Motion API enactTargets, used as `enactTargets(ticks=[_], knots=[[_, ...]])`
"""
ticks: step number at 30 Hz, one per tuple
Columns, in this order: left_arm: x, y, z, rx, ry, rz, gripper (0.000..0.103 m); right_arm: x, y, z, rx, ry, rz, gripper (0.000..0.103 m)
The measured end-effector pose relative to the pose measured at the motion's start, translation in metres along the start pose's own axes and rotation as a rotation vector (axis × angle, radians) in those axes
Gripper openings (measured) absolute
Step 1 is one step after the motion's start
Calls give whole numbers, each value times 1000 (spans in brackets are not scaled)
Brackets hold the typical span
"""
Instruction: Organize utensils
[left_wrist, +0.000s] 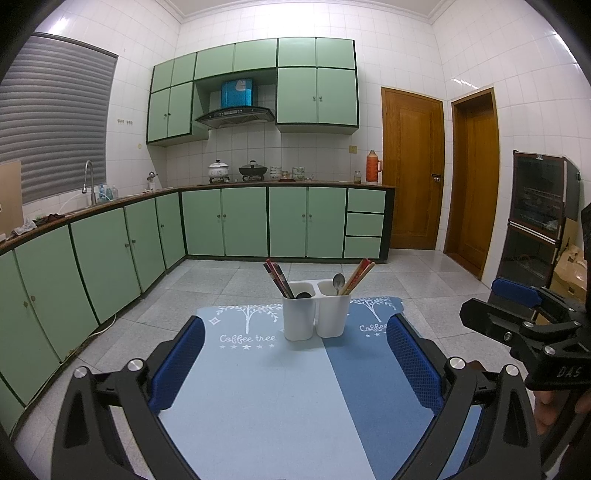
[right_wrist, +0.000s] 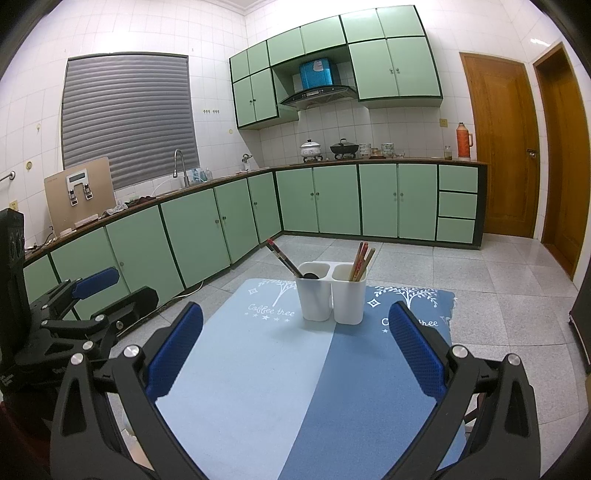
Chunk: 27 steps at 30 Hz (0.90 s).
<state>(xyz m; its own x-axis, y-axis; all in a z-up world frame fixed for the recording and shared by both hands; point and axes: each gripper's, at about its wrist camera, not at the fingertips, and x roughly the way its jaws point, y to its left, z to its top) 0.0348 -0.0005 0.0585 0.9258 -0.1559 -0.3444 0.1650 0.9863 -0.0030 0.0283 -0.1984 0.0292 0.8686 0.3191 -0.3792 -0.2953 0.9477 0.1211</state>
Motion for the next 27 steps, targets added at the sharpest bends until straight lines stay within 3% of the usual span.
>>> enactTargets(ticks=[27], knots=[[1,1,-2,-9,7,3,97,5,-3,-4,17,16,-5,98]])
